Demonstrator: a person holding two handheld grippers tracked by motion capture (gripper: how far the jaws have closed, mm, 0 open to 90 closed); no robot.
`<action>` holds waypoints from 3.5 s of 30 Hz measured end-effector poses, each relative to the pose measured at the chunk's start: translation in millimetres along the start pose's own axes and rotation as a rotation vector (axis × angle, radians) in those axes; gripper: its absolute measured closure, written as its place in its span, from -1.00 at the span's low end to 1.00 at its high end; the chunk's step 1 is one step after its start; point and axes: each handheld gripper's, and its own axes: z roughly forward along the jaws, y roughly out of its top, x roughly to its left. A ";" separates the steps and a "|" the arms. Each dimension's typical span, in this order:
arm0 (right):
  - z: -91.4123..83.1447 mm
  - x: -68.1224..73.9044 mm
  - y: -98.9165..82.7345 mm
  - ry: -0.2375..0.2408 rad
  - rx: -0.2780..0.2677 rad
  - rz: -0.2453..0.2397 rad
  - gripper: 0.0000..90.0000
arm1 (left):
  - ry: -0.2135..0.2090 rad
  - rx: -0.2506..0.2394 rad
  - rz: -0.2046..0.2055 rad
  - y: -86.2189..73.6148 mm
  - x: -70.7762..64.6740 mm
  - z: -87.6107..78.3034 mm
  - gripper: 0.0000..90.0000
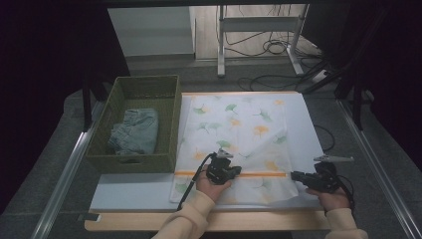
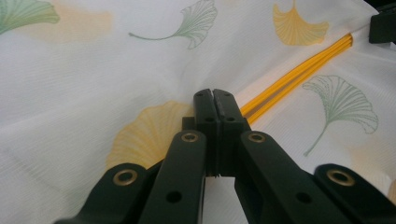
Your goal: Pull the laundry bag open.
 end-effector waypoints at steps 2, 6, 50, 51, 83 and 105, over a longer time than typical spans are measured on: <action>0.0 0.0 -0.1 0.000 0.000 -0.001 0.90 | 0.000 -0.002 -0.005 -1.1 2.0 -1.2 1.00; 0.1 0.2 -0.1 -0.003 -0.002 -0.003 0.90 | 0.015 -0.009 0.003 -3.6 5.3 -5.7 1.00; 0.5 -0.2 -0.3 -0.012 -0.004 0.000 0.90 | 0.061 -0.018 -0.035 -19.4 36.2 -35.2 1.00; 0.5 -0.2 -0.3 -0.012 -0.004 0.000 0.90 | 0.061 -0.018 -0.035 -19.4 36.2 -35.2 1.00; 0.6 -0.2 -0.5 -0.019 -0.007 -0.003 0.90 | 0.078 -0.027 -0.047 -24.9 44.5 -44.1 1.00; -1.3 -3.6 -1.4 -0.027 -0.012 0.005 0.90 | 0.114 -0.043 -0.068 -36.6 50.8 -59.7 1.00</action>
